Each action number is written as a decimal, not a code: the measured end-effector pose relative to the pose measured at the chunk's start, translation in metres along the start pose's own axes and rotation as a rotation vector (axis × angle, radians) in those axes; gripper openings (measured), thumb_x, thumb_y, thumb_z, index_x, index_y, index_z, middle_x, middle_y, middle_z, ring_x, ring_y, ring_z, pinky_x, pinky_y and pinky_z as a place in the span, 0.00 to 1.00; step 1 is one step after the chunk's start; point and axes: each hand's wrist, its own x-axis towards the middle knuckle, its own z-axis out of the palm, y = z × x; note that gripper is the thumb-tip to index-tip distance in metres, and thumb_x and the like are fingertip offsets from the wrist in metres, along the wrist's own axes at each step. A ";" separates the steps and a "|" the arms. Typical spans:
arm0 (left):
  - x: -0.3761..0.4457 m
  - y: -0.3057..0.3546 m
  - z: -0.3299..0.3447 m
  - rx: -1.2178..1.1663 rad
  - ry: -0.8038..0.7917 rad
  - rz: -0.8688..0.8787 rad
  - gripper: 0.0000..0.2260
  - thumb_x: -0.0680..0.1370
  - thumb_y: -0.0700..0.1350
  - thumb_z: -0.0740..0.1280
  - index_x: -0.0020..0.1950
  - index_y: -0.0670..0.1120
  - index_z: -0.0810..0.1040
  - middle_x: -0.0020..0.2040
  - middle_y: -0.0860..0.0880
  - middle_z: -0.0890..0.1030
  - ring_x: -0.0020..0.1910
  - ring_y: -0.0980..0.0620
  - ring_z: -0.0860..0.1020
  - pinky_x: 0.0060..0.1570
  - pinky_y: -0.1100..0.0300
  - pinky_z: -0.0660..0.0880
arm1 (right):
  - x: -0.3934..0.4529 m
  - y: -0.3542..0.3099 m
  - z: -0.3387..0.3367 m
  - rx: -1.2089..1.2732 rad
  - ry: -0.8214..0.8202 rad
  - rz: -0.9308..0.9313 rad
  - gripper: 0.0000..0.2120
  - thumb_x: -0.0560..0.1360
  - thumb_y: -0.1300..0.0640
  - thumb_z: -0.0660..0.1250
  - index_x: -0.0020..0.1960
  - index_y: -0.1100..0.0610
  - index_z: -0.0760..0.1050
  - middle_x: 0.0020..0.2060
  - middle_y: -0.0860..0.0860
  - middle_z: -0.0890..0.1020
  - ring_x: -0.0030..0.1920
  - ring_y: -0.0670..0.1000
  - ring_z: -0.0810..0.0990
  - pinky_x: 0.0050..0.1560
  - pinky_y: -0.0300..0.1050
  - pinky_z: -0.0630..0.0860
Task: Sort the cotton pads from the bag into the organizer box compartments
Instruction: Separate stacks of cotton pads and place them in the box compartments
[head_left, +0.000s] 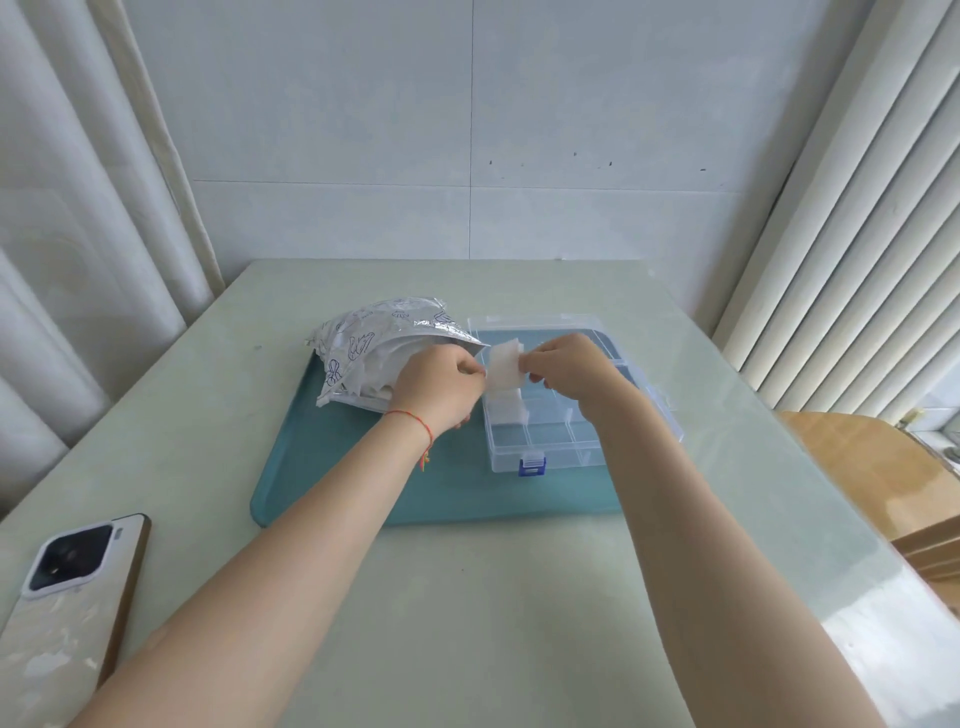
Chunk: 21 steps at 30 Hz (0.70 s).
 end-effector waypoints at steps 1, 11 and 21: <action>0.000 -0.001 0.001 0.031 0.004 0.012 0.07 0.76 0.43 0.63 0.44 0.51 0.80 0.38 0.47 0.84 0.33 0.45 0.83 0.41 0.53 0.81 | 0.003 -0.001 0.001 -0.046 -0.020 0.004 0.09 0.75 0.58 0.68 0.44 0.64 0.81 0.39 0.55 0.77 0.39 0.53 0.70 0.37 0.43 0.66; 0.011 -0.002 0.007 0.159 -0.025 0.126 0.10 0.77 0.44 0.62 0.53 0.53 0.80 0.46 0.48 0.82 0.36 0.47 0.78 0.42 0.57 0.76 | 0.013 -0.008 0.007 -0.397 -0.124 0.054 0.13 0.75 0.58 0.66 0.31 0.58 0.74 0.31 0.51 0.75 0.29 0.50 0.68 0.31 0.40 0.65; 0.022 0.010 0.007 0.326 -0.134 0.080 0.09 0.76 0.42 0.66 0.51 0.52 0.83 0.32 0.54 0.77 0.30 0.52 0.73 0.38 0.62 0.73 | 0.018 0.001 0.003 -0.297 -0.051 -0.116 0.07 0.74 0.56 0.68 0.40 0.59 0.78 0.39 0.54 0.84 0.37 0.50 0.75 0.36 0.41 0.71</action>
